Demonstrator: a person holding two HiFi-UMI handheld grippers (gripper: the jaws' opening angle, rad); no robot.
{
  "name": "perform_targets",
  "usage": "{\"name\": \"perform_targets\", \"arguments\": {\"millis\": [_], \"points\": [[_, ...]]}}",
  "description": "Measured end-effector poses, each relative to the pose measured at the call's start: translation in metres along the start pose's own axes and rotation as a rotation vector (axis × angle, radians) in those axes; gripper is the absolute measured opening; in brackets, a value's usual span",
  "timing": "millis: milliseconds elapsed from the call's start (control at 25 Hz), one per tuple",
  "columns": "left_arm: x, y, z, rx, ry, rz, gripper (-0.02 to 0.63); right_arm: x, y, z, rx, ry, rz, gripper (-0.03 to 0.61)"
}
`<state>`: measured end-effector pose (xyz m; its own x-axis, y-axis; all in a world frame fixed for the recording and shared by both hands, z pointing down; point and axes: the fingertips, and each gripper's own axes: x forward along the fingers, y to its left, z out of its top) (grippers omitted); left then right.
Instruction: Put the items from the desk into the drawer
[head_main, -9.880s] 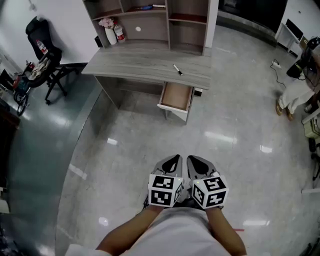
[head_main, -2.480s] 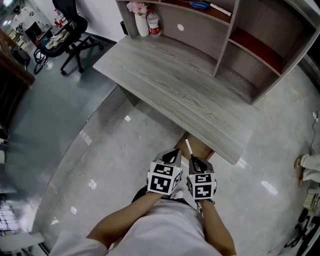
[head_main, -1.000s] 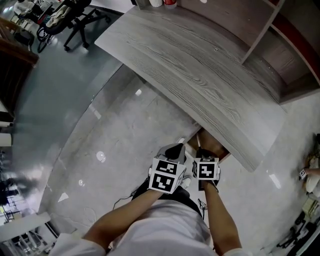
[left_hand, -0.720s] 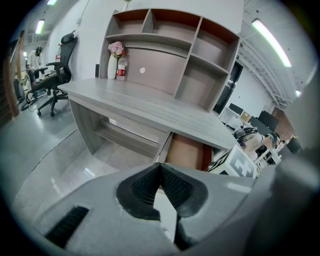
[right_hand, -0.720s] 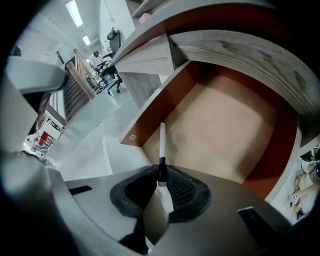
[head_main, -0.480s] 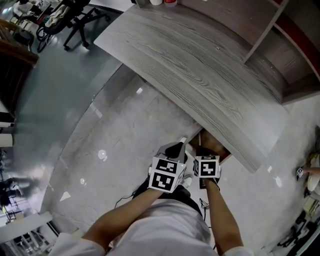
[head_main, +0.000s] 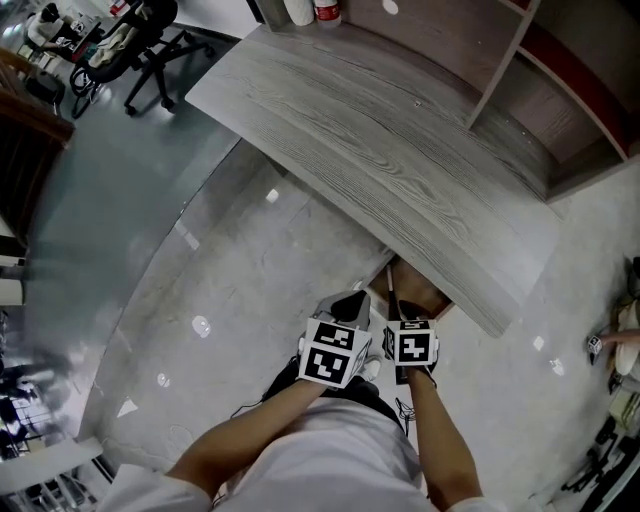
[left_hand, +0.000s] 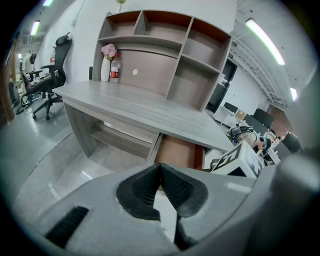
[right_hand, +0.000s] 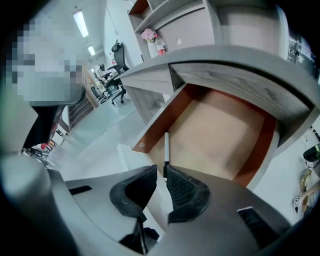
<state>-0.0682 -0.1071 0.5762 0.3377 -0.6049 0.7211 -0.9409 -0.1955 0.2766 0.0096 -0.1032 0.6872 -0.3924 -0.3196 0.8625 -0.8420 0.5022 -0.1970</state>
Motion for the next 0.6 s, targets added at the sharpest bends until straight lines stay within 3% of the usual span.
{"name": "perform_targets", "arguments": {"millis": [600], "points": [[-0.041,-0.043,0.000,0.031,-0.077,-0.022,0.002,-0.107,0.028,0.027,0.036,-0.280,0.031,0.014]]}}
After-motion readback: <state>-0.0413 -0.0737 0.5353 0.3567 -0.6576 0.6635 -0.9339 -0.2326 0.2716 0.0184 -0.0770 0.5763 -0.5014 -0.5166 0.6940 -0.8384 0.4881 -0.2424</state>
